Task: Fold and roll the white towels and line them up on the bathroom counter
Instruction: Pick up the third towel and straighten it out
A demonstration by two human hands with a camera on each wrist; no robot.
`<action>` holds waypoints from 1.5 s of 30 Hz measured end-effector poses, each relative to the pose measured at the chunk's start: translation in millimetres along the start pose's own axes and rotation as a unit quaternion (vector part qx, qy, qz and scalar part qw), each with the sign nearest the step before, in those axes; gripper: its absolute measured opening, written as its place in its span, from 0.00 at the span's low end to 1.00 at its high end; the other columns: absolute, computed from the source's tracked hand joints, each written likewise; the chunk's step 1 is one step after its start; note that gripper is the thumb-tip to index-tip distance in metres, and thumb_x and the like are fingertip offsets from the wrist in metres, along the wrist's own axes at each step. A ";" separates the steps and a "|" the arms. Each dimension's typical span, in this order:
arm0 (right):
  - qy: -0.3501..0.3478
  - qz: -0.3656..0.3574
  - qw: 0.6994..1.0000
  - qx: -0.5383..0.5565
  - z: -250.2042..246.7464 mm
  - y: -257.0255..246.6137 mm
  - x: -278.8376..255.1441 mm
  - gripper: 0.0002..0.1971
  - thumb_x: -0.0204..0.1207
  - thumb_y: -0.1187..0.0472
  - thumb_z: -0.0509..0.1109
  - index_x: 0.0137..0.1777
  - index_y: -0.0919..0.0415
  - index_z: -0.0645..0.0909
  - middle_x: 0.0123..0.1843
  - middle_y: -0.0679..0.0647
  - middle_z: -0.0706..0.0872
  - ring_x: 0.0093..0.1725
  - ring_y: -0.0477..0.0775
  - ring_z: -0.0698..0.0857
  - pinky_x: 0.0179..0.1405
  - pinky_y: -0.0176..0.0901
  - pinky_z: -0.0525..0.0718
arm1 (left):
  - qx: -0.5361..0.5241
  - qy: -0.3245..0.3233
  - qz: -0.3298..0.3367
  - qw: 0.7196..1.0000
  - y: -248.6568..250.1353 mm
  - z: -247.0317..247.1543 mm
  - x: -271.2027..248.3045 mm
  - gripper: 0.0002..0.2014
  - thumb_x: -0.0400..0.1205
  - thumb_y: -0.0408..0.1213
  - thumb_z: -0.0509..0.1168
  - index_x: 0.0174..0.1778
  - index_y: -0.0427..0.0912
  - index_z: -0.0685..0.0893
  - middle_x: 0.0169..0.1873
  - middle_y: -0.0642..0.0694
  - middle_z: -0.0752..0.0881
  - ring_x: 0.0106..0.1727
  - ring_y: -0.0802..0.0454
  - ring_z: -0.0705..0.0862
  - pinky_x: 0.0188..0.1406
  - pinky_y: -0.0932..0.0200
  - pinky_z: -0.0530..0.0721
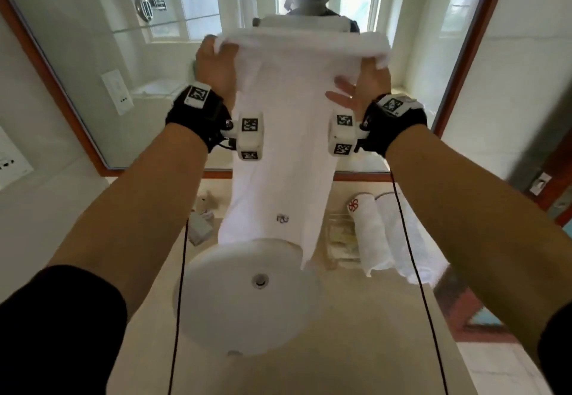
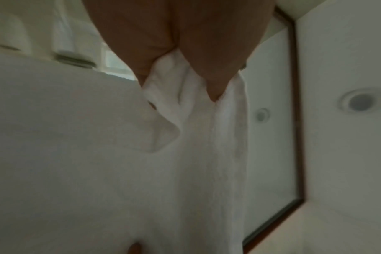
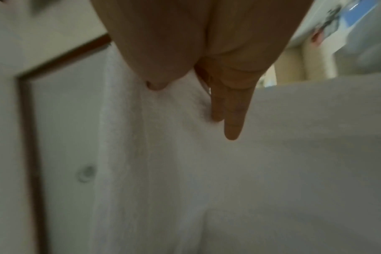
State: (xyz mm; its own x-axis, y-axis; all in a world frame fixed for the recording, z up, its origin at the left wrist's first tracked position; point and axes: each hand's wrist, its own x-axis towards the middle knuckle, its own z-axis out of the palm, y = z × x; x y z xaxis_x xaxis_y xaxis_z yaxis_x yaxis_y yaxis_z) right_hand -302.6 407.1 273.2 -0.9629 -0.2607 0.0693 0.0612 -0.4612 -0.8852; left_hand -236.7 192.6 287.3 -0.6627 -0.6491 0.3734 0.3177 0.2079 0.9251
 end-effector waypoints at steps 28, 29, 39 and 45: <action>-0.194 0.344 0.752 -0.528 -319.0 228.5 -152.9 0.23 0.77 0.68 0.74 0.70 0.64 0.73 0.62 0.67 0.81 0.39 0.63 0.89 0.35 0.54 0.91 | 0.542 -0.428 -0.226 0.687 -254.1 -72.7 -326.3 0.07 0.69 0.32 0.71 0.32 0.45 0.78 0.36 0.45 0.82 0.41 0.42 0.81 0.34 0.59 0.76; -0.222 0.332 0.710 -0.580 -327.9 238.1 -160.4 0.27 0.76 0.66 0.76 0.74 0.63 0.72 0.68 0.64 0.79 0.50 0.64 0.87 0.45 0.54 0.89 | 0.553 -0.447 -0.233 0.663 -263.4 -79.0 -339.6 0.08 0.69 0.30 0.69 0.33 0.46 0.77 0.39 0.44 0.83 0.43 0.42 0.82 0.36 0.59 0.77; -0.391 0.345 0.429 -0.737 -330.2 264.2 -192.2 0.35 0.49 0.22 0.73 0.40 0.54 0.86 0.50 0.50 0.85 0.55 0.59 0.83 0.62 0.54 0.79 | 0.564 -0.495 -0.290 0.594 -300.1 -105.4 -424.3 0.22 0.68 0.20 0.55 0.36 0.55 0.84 0.51 0.51 0.87 0.55 0.47 0.86 0.53 0.59 0.84; -0.278 0.214 0.460 -0.816 -306.9 280.6 -184.6 0.33 0.72 0.30 0.64 0.64 0.57 0.77 0.65 0.57 0.81 0.65 0.63 0.78 0.69 0.59 0.71 | 0.549 -0.496 -0.326 0.589 -307.8 -118.9 -453.2 0.17 0.71 0.23 0.57 0.28 0.42 0.89 0.27 0.53 0.86 0.35 0.54 0.86 0.37 0.69 0.83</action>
State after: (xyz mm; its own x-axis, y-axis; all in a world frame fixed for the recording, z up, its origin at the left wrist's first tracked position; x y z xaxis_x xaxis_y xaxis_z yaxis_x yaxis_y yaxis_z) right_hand -188.4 586.2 -129.2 -0.7112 -0.4168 -0.5662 -0.5012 0.8653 -0.0074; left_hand 46.5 335.8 -174.9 -0.6444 -0.2197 -0.7324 -0.4919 0.8525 0.1771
